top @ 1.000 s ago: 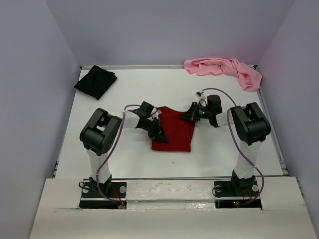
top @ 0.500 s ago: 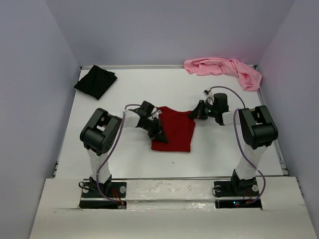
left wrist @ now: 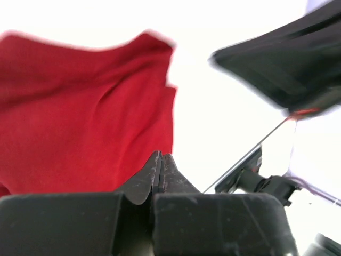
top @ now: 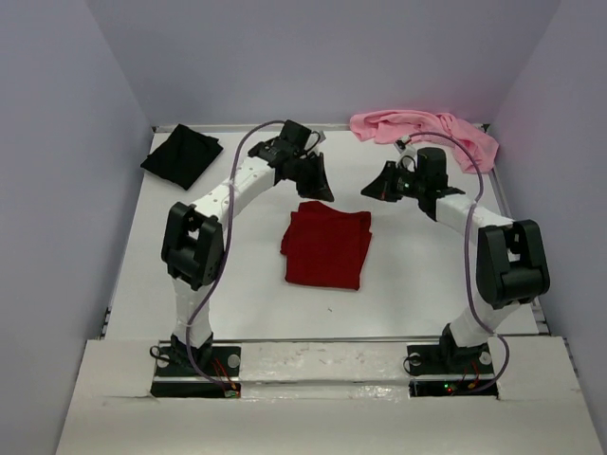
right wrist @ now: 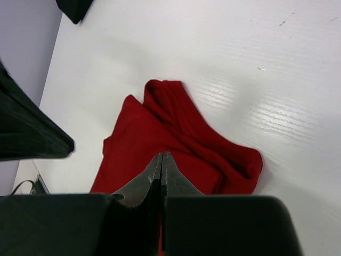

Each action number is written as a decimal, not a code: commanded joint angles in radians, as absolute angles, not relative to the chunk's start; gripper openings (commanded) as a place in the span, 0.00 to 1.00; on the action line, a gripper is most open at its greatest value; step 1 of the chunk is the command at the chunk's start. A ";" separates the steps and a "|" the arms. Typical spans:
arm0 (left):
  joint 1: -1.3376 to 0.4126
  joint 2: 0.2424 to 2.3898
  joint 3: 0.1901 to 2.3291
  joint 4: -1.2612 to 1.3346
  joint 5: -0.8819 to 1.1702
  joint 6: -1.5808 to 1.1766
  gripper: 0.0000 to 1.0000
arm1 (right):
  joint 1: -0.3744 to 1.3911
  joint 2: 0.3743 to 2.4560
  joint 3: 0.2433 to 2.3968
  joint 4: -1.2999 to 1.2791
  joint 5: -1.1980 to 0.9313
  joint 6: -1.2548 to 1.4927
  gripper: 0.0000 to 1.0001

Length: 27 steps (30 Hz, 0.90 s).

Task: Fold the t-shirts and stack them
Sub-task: Fold the tshirt, then neatly place the folded tshirt to the corner

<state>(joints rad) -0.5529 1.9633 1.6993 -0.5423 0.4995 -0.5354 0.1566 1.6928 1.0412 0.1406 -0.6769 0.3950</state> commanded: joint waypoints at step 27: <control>-0.238 1.796 1.157 -0.304 0.736 -0.407 0.95 | 0.141 1.387 0.982 -0.244 -0.816 0.498 0.68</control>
